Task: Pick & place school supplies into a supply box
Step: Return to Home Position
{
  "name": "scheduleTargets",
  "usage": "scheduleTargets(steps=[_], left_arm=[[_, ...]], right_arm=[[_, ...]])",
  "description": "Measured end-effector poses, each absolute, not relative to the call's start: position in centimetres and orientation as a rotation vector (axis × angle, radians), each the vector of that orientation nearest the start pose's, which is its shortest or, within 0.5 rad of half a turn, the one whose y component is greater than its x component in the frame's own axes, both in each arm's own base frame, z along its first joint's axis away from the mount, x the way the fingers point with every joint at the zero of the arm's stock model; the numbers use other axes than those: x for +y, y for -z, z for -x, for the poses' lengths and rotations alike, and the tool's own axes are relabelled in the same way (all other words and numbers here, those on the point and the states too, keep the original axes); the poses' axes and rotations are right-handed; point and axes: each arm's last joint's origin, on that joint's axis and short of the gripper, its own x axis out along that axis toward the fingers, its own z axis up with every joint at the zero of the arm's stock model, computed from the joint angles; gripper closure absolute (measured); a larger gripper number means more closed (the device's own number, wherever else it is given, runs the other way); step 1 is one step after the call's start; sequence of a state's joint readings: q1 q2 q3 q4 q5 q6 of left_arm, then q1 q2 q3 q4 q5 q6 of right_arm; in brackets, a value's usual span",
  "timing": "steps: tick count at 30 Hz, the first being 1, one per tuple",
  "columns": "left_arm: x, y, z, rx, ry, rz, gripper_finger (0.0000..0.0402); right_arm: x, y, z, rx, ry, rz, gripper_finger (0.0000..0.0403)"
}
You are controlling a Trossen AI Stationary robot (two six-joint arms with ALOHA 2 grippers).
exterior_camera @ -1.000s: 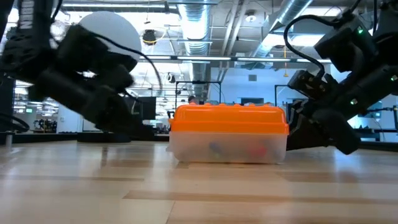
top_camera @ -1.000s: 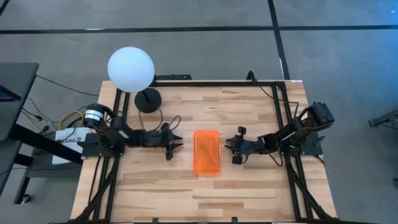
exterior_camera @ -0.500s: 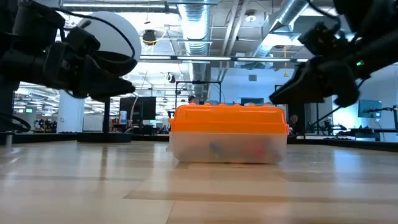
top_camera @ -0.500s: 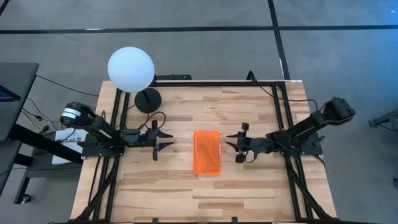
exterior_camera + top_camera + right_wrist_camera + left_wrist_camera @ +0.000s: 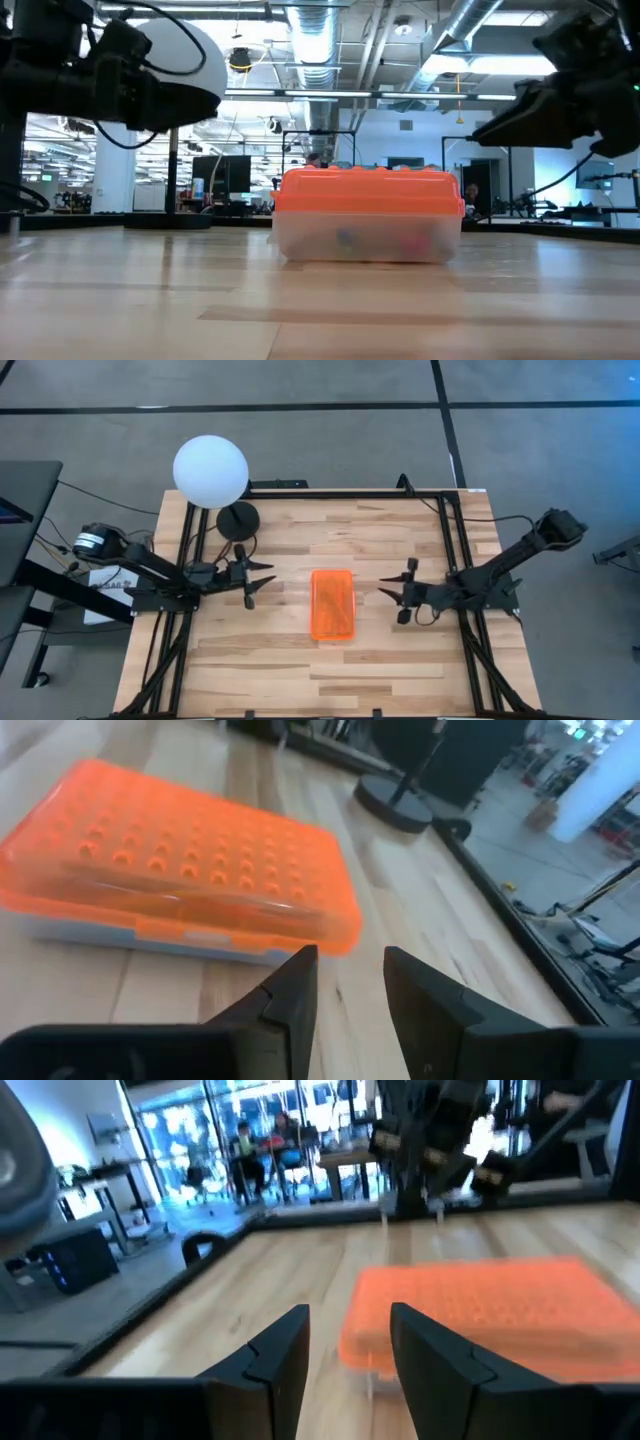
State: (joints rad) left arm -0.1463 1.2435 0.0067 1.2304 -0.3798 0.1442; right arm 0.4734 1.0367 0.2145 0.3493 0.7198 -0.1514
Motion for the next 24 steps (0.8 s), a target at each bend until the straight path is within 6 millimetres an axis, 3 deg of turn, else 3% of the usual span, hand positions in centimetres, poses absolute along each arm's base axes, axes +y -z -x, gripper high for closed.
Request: scheduleTargets(steps=[9,16,24], left_arm=[[-1.2,-15.5,-15.3,0.027,-0.234,-0.153,0.0265],[-1.0,-16.3,-14.0,0.017,-0.235,-0.144,0.0265],[-0.7,-16.2,-12.4,0.076,-0.231,-0.127,0.0265]], right_arm=[[5.6,-14.7,-13.4,0.127,0.142,0.408,0.029],[5.1,-15.6,-13.3,0.067,0.091,0.45,0.029],[3.0,-16.3,-13.5,0.043,0.141,0.464,0.029]])
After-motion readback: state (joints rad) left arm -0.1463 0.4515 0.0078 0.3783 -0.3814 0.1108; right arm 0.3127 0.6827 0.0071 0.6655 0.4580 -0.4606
